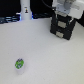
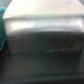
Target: Open the kcup holder, insert the kcup into the holder, and close the kcup holder
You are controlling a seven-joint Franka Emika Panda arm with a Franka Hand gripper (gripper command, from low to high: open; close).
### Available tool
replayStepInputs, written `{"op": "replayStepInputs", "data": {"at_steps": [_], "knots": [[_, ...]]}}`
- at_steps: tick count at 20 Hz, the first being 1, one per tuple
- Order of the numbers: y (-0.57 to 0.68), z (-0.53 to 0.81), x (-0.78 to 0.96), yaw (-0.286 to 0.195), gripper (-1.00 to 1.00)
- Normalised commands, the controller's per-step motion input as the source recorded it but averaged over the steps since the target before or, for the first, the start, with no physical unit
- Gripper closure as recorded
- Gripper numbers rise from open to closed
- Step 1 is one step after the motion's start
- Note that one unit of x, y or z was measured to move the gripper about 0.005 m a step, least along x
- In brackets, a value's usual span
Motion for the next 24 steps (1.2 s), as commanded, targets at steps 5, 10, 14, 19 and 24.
{"op": "replayStepInputs", "data": {"at_steps": [5, 10, 14, 19, 24], "knots": [[0.01, -0.04, -0.08, -0.021, 1.0], [-0.01, 0.0, 0.02, -0.011, 1.0], [-0.01, -0.01, 0.08, -0.012, 1.0], [-0.06, 0.05, 0.34, -0.018, 1.0], [-0.07, 0.15, 0.69, -0.037, 1.0]]}}
